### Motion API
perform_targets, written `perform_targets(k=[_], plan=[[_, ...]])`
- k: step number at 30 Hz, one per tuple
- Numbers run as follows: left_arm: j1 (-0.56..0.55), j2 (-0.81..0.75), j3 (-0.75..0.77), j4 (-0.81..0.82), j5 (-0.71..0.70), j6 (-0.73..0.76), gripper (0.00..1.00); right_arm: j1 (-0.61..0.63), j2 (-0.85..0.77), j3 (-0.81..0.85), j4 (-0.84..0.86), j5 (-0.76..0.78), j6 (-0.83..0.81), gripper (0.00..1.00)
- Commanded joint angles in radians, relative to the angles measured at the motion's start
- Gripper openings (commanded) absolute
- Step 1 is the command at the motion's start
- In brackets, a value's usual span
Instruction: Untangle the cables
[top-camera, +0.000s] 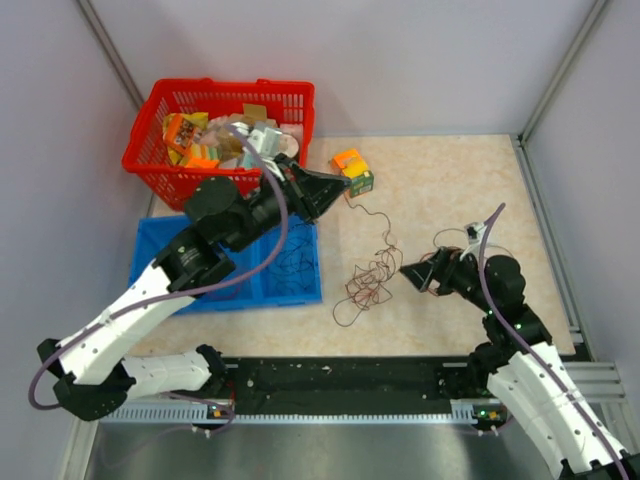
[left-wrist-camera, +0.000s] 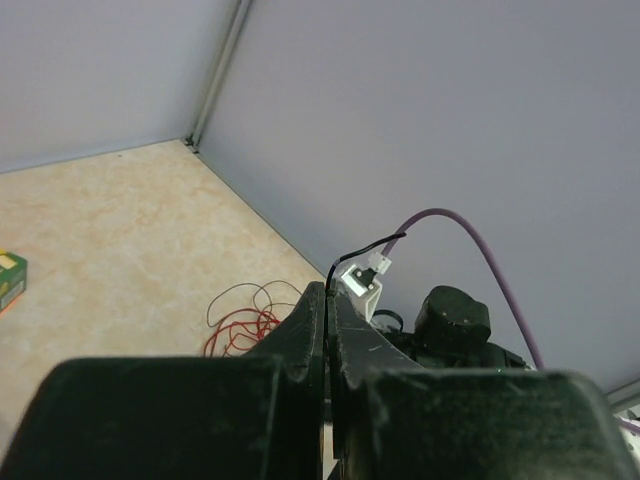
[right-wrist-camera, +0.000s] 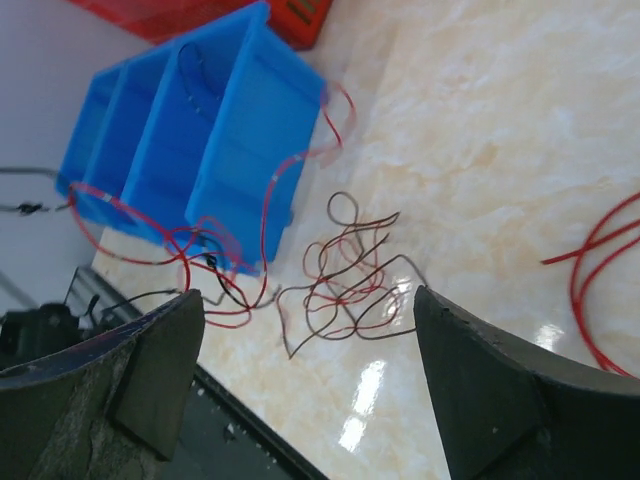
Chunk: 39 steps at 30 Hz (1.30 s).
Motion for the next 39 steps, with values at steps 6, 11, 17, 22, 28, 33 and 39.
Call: perform_targets(k=[6, 11, 17, 22, 28, 33, 39], plan=[[-0.001, 0.156, 0.049, 0.162, 0.123, -0.113, 0.0, 0.045, -0.004, -0.143, 0.384, -0.296, 0.027, 0.85], [0.0, 0.156, 0.069, 0.138, 0.111, -0.093, 0.0, 0.051, 0.094, -0.252, 0.661, -0.356, 0.136, 0.87], [0.0, 0.132, 0.061, 0.138, 0.106, -0.09, 0.0, 0.094, 0.224, -0.209, 0.69, -0.293, 0.105, 0.71], [0.0, 0.118, 0.073, 0.138, 0.095, -0.073, 0.0, 0.134, 0.313, -0.203, 0.777, -0.287, 0.156, 0.43], [0.0, 0.101, 0.075, 0.105, 0.085, -0.064, 0.0, 0.144, 0.306, -0.176, 0.7, -0.186, 0.125, 0.47], [0.0, 0.092, 0.075, 0.101, 0.08, -0.057, 0.0, 0.144, 0.29, -0.148, 0.645, -0.105, 0.125, 0.47], [0.002, 0.087, 0.073, 0.095, 0.083, -0.057, 0.0, 0.144, 0.356, -0.119, 0.746, -0.137, 0.173, 0.37]])
